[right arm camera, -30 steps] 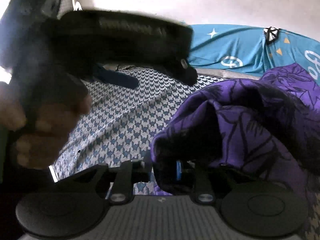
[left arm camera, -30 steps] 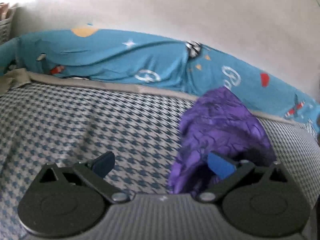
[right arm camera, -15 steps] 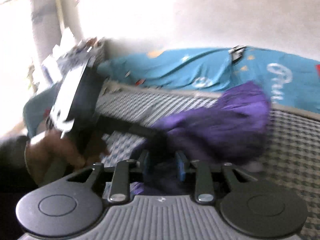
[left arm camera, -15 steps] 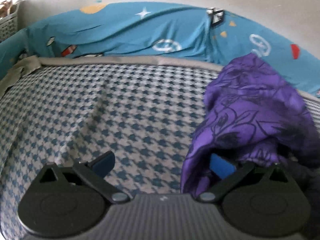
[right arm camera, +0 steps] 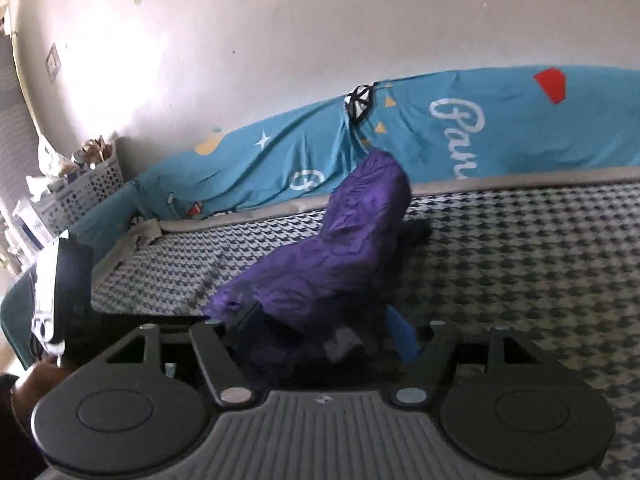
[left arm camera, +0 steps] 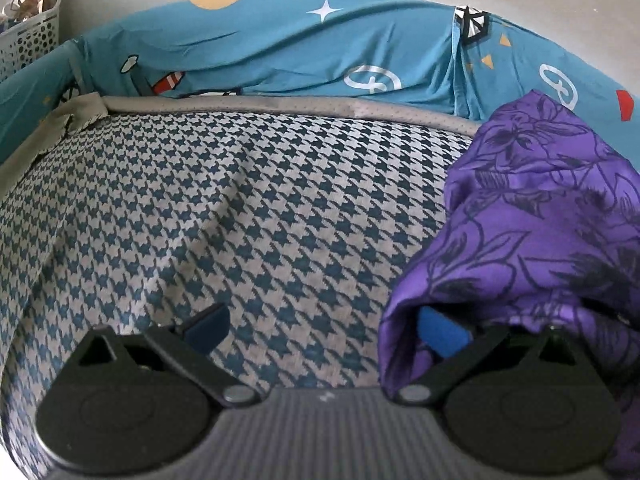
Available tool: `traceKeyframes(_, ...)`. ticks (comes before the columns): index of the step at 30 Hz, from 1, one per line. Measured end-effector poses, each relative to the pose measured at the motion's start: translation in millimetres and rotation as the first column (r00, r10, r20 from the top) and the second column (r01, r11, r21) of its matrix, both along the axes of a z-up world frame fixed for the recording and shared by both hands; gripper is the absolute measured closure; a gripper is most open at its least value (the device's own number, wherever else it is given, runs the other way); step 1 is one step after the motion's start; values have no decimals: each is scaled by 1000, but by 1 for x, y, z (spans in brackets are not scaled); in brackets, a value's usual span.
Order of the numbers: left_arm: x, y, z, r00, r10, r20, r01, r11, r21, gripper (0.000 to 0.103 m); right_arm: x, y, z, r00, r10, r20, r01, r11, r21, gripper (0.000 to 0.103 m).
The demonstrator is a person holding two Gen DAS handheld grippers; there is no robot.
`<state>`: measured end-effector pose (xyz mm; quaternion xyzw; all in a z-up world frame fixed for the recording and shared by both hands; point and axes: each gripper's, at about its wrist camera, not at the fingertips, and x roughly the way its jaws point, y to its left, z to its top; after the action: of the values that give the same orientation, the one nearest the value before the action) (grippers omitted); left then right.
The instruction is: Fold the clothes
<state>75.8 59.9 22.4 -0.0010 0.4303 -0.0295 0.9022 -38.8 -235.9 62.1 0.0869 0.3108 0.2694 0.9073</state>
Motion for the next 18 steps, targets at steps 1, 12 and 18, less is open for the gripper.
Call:
traceKeyframes(1, -1, 1, 1, 1000, 0, 2, 0, 1000, -5, 0, 3, 3, -1, 1000, 2, -5, -2, 1000, 8, 35)
traceKeyframes(12, -23, 15, 32, 993, -91, 73, 98, 990, -105, 0, 35, 23, 5, 997, 75, 21, -77, 993, 84, 90)
traceKeyframes(18, -46, 3, 53, 966, -223, 132, 242, 958, -155, 0, 50, 29, 29, 994, 81, 67, -93, 979, 183, 91)
